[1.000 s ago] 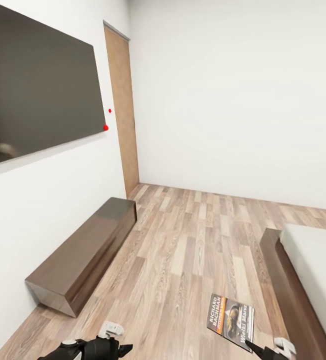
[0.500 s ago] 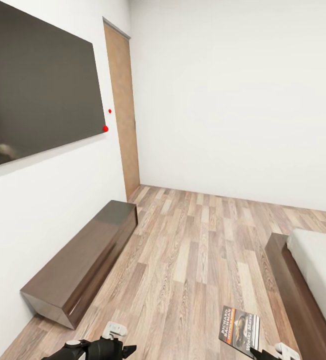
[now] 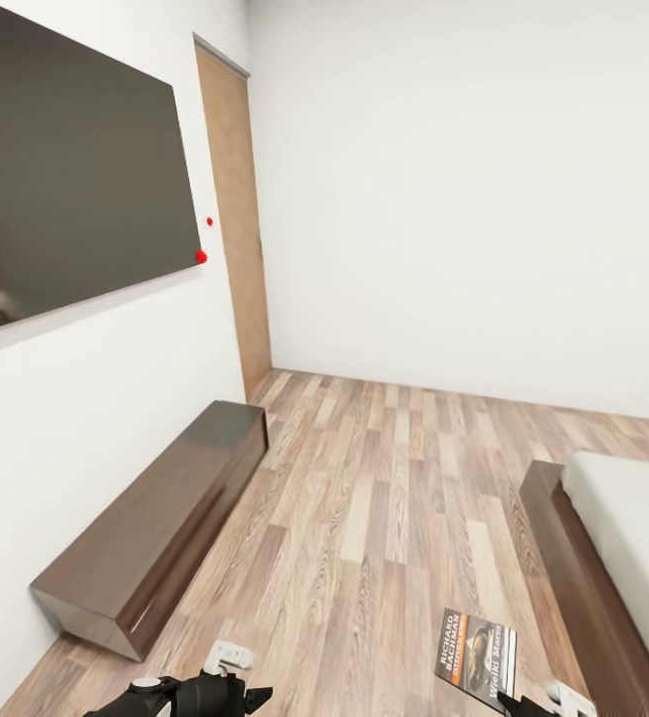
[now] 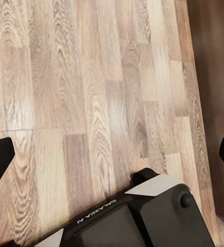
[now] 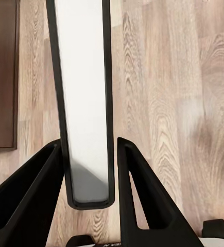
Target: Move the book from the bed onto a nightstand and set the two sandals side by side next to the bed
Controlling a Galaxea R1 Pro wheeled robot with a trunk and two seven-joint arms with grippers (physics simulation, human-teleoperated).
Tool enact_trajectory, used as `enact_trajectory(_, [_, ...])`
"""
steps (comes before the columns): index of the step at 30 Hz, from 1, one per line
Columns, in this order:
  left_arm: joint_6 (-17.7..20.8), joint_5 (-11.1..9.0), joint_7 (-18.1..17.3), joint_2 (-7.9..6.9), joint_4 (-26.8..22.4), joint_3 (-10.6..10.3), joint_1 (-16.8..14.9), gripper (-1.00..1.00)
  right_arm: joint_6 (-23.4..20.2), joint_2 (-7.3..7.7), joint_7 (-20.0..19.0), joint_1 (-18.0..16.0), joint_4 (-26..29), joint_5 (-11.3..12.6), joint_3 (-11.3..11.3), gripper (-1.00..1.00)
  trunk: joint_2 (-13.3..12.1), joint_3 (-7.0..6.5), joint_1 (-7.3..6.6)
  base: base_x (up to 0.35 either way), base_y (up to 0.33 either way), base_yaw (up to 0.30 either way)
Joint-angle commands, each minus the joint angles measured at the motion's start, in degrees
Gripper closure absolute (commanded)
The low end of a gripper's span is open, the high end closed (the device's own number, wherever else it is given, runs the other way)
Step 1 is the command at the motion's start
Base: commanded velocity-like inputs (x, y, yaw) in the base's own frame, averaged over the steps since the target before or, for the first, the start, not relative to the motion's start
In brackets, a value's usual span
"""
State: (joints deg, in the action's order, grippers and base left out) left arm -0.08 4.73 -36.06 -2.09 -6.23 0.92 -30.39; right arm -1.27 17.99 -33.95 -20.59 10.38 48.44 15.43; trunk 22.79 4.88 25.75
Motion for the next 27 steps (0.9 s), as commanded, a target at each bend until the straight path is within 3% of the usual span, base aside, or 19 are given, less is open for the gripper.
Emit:
enact_trajectory(1, [-0.01, 0.50, -0.19, -0.02, -0.09, 0.15, -0.02, -1.00, -0.13, 0.03, -0.14, -0.07, -0.02, 0.60, 0.39, 1.00, 0.12, 0.11, 0.03, 0.000, 0.000, -0.244])
enact_trajectory(27, [-0.01, 0.45, -0.19, -0.02, -0.09, 0.20, -0.02, -1.00, -0.13, 0.03, -0.07, -0.08, -0.01, 0.60, 0.39, 1.00, 0.12, -0.66, 0.03, 0.000, 0.000, -0.281])
